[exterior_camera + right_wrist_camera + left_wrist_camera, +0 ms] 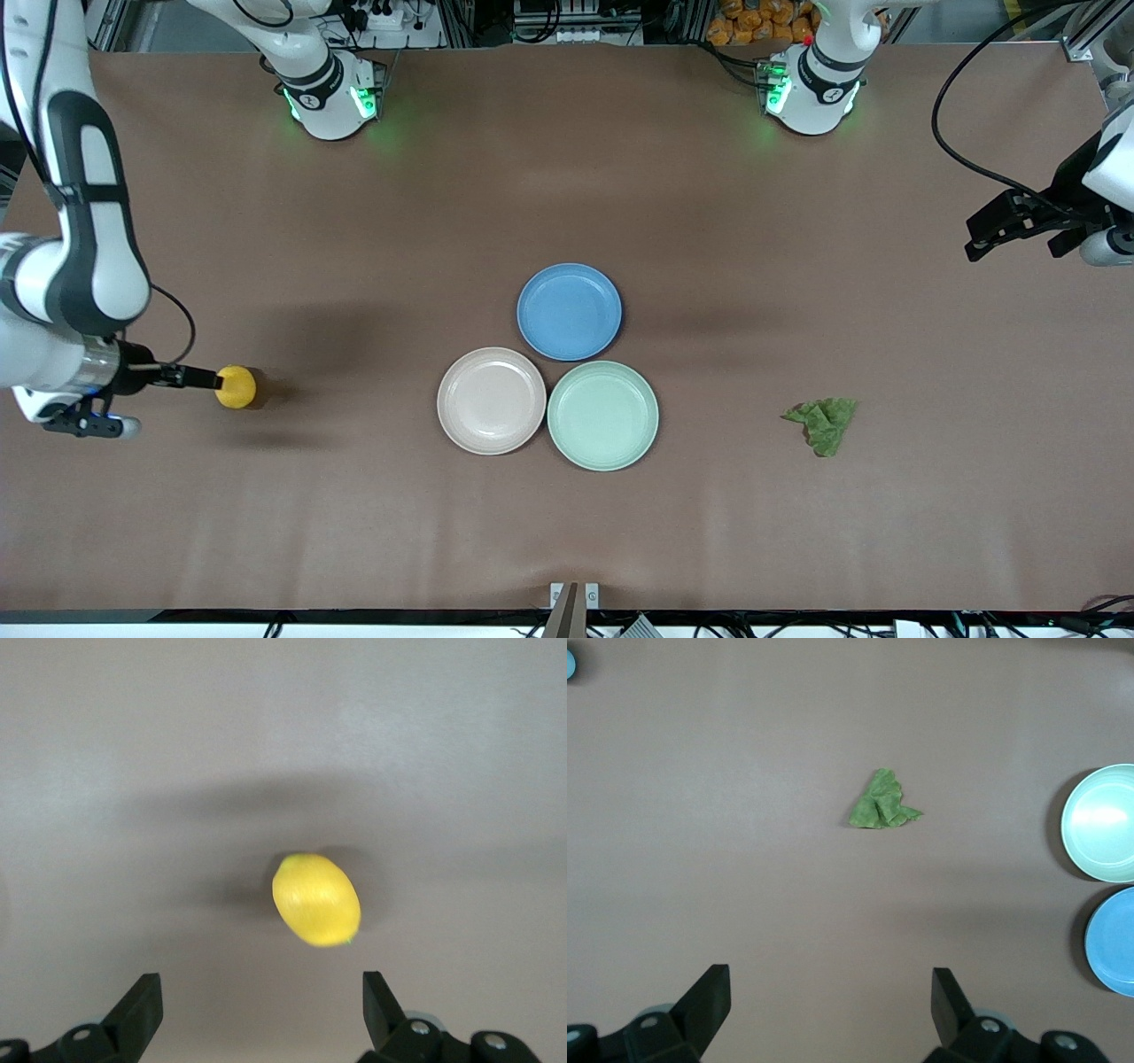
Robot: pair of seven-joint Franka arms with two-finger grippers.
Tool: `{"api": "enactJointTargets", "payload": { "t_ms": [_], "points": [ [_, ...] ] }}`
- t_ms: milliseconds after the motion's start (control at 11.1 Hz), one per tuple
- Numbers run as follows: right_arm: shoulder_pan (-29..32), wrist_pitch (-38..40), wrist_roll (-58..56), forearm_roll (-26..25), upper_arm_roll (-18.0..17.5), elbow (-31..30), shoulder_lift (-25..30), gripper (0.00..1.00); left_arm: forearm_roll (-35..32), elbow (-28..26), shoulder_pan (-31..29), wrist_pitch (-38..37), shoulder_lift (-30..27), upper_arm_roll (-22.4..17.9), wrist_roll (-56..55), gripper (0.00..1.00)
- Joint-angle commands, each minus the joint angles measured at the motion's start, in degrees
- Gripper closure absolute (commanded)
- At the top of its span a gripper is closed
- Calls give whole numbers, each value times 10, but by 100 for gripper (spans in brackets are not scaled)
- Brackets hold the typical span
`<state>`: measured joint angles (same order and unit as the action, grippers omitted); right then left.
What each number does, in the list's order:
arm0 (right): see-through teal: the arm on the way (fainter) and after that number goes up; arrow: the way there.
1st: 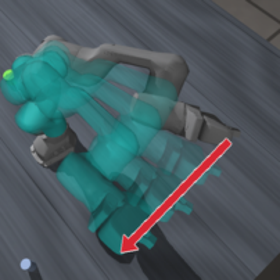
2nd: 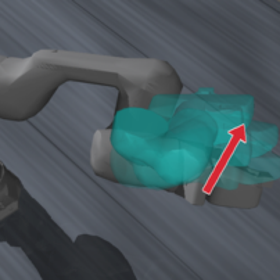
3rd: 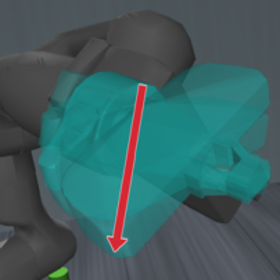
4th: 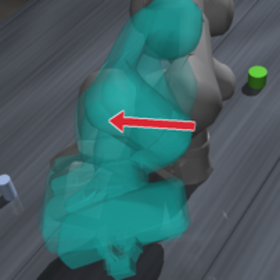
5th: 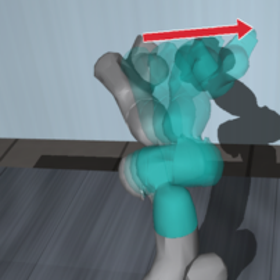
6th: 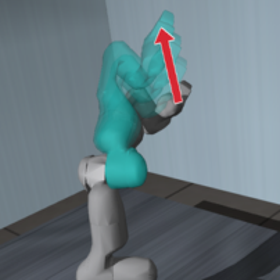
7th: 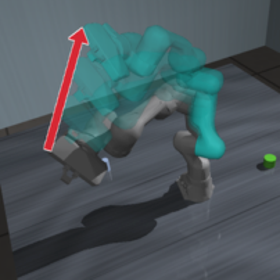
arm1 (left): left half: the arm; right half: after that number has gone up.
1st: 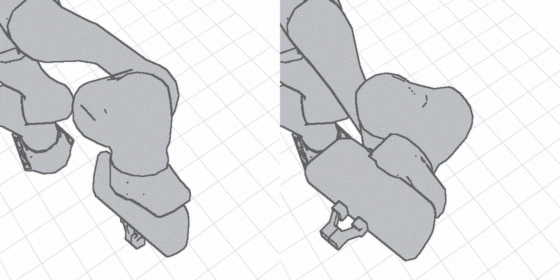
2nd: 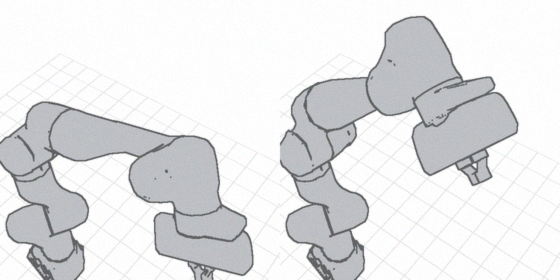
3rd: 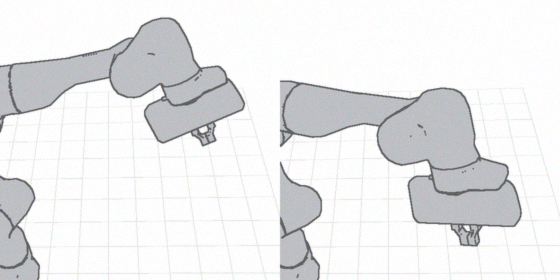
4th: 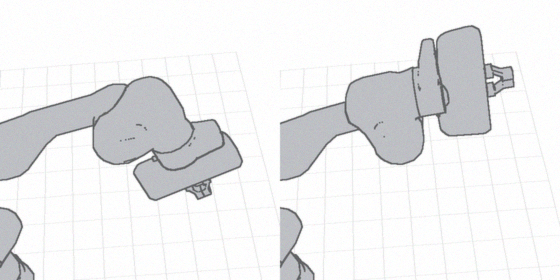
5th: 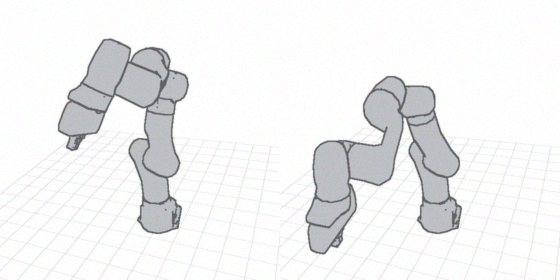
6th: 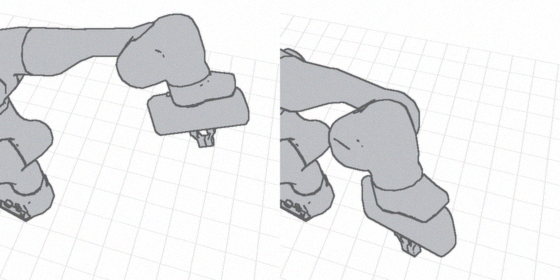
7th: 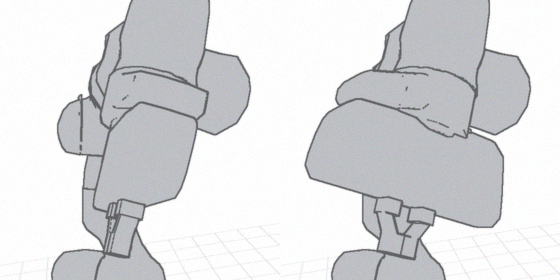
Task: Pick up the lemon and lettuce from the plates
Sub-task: 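Open the right gripper and draw it back from the lemon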
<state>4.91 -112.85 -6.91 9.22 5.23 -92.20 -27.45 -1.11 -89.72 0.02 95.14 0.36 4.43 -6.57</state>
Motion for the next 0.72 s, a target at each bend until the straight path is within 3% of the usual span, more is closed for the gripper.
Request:
{"api": "enactJointTargets", "payload": {
  "t_ms": [0, 633],
  "points": [
    [-11, 51, 42, -26, -3, -32, 84, 0, -5, 8, -1, -9, 1, 3, -6, 0],
    [-25, 184, 65, -42, -5, -46, 216, 0, -2, 9, -4, -10, 2, 3, -8, 0]
  ]
}}
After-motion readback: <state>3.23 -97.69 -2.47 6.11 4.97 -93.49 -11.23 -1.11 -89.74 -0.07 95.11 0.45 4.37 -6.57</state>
